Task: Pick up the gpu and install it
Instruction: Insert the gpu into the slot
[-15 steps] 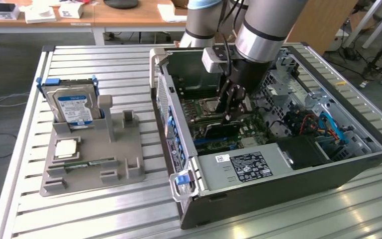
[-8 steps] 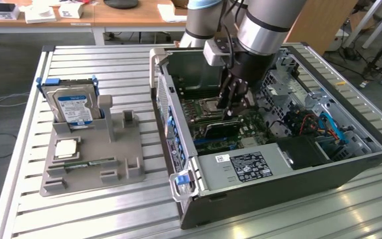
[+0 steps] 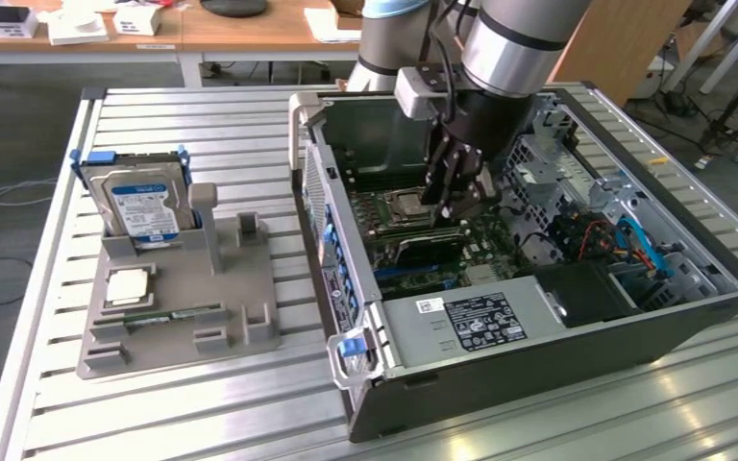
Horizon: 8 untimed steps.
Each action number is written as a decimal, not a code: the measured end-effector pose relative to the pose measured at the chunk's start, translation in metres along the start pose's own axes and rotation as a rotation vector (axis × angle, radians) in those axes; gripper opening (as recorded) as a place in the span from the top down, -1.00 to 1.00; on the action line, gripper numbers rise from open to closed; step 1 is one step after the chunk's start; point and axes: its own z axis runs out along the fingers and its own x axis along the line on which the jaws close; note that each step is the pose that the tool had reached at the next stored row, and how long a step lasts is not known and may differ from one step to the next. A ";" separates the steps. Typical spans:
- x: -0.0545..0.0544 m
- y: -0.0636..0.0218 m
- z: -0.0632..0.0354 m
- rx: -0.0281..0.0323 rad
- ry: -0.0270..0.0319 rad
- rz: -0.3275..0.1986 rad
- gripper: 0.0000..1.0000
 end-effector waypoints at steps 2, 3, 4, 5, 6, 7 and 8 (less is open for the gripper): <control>0.000 0.0000 -0.0004 -0.0001 0.0002 0.000 0.18; 0.000 0.0000 -0.0004 -0.0002 0.0003 0.000 0.18; 0.000 0.0001 -0.0005 -0.0002 0.0004 0.000 0.18; 0.000 0.0000 -0.0005 -0.0002 0.0004 0.000 0.18; 0.000 0.0001 -0.0009 -0.0003 0.0007 0.000 0.18; 0.000 0.0002 -0.0019 -0.0004 0.0008 0.000 0.18; 0.000 0.0002 -0.0028 -0.0003 0.0006 0.000 0.18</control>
